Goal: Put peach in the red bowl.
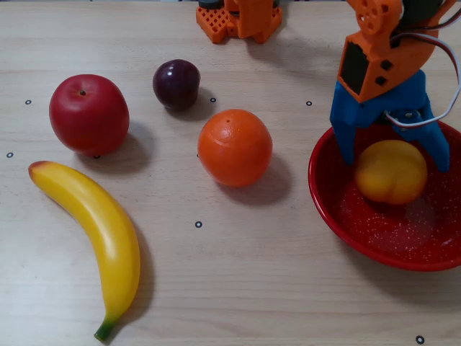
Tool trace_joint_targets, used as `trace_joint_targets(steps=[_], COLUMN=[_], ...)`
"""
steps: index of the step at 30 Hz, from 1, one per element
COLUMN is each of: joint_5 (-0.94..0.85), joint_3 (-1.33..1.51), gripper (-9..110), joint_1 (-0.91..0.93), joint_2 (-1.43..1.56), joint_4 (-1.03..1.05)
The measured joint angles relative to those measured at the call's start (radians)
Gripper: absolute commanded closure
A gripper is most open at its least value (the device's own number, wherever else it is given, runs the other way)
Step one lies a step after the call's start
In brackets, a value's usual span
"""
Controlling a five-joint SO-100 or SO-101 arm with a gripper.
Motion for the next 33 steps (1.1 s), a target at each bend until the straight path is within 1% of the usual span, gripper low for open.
trace_joint_targets(steps=[2, 4, 6, 9, 11, 12, 16, 22, 26, 33], joint_5=[-0.003, -0.005, 0.0, -0.005, -0.026, -0.026, -0.025, -0.023, 0.017, 0.021], joint_3=[0.0, -0.005, -0.009, -0.051, -0.055, -0.055, -0.055, -0.037, 0.103, 0.413], gripper=[70, 73, 78, 89, 100, 101, 101, 101, 102, 102], joint_1=[0.012, 0.029, 0.046, 0.072, 0.084, 0.089, 0.107, 0.163, 0.227, 0.324], joint_2=[0.043, 0.114, 0.167, 0.187, 0.187, 0.189, 0.232, 0.439, 0.551, 0.856], joint_4=[0.0, 0.002, 0.023, 0.078, 0.097, 0.106, 0.163, 0.189, 0.181, 0.071])
